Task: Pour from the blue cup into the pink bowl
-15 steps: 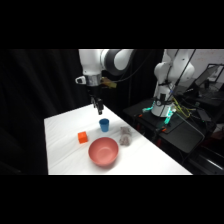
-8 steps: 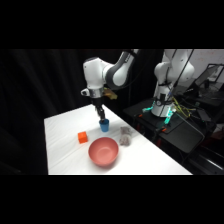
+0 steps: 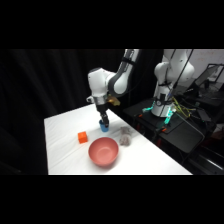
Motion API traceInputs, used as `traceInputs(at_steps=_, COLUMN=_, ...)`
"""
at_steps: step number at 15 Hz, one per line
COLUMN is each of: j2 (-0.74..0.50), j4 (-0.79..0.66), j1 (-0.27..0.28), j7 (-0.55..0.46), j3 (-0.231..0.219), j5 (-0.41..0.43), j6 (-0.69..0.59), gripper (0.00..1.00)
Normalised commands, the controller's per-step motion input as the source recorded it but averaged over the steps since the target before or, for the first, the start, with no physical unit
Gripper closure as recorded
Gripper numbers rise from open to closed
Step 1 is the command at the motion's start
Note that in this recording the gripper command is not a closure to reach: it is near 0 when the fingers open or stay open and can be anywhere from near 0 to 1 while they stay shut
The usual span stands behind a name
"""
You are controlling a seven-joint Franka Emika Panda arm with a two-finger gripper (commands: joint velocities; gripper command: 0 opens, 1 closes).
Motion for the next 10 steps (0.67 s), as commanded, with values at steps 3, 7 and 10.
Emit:
traceInputs(at_steps=3, j2=0.13, j4=-0.07, j1=-0.11, j7=-0.16, j3=0.134, j5=0.25, j6=0.36, gripper=0.0)
traceInputs(at_steps=7, j2=0.17, j4=0.01, j1=-0.139, j7=-0.11, j3=0.12, j5=0.204, j6=0.32, gripper=1.0)
traceInputs(at_steps=10, j2=0.02, j4=0.0, j1=-0.098, j7=-0.02, j3=0.078, j5=0.097, j6=0.16, gripper=1.0)
